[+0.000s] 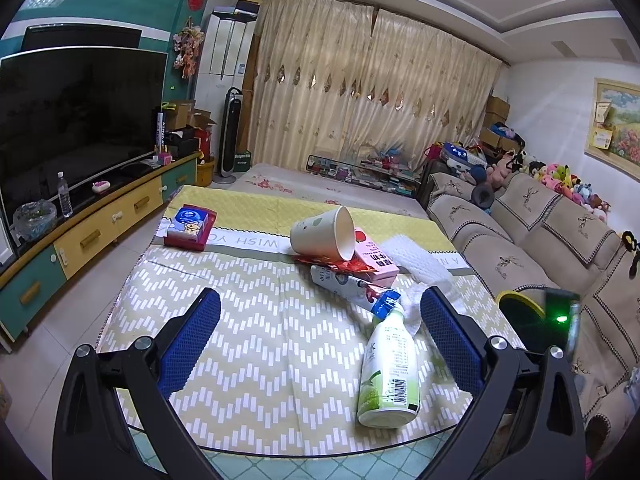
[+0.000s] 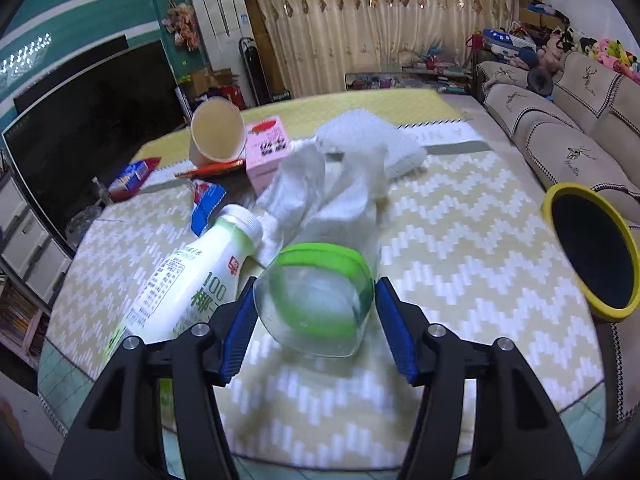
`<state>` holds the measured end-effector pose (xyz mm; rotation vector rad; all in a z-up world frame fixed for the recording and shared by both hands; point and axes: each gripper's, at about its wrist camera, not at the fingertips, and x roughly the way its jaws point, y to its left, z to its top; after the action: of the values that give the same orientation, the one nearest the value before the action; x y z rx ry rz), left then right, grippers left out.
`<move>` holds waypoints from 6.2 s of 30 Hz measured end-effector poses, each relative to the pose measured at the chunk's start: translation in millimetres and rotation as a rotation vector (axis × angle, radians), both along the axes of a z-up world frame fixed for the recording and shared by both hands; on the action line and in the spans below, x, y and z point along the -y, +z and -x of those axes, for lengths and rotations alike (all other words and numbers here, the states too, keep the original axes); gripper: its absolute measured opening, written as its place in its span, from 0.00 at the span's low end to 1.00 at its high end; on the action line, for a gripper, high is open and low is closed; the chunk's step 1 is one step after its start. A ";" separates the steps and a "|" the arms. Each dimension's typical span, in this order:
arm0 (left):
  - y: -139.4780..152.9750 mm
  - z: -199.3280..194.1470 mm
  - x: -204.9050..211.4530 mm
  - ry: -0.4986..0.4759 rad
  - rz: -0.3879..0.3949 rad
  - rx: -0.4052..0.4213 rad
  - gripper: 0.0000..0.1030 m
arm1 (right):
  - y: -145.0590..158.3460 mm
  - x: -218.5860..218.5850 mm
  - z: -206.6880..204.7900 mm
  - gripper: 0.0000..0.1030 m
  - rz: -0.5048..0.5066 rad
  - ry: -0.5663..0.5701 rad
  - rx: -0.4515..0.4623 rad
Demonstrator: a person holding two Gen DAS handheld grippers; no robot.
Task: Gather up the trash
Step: 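Reach the right gripper to the clear green-lidded jar and grasp it, then carry the jar over the yellow bin and open the right gripper, then reach the left gripper to the white-green milk bottle and grasp it, then lift the bottle over the yellow bin and open the left gripper, then return the right gripper to the table and grasp the white tissues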
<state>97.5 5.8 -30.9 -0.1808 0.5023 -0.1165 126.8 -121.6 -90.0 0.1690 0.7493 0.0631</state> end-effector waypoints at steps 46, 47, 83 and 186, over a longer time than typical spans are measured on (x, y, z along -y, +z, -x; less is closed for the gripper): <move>-46.7 -69.4 99.7 -0.147 -0.110 -0.186 0.95 | 2.3 264.7 -4.1 0.63 0.021 -0.566 0.061; -48.7 -70.9 101.1 -0.149 -0.110 -0.192 0.95 | 4.6 259.8 -1.6 0.63 0.017 -0.556 0.072; -115.3 -49.1 96.1 -0.179 -0.165 -0.386 0.74 | 7.2 168.3 7.7 0.67 0.113 -0.461 0.157; 23.1 -109.1 274.7 -0.454 -0.073 0.054 0.90 | 7.7 265.2 75.1 0.68 -0.002 -0.577 0.164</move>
<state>206.6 -268.9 -7.8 0.0109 0.4869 -0.5442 51.7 -386.8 -82.3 0.3716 0.5146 -0.4659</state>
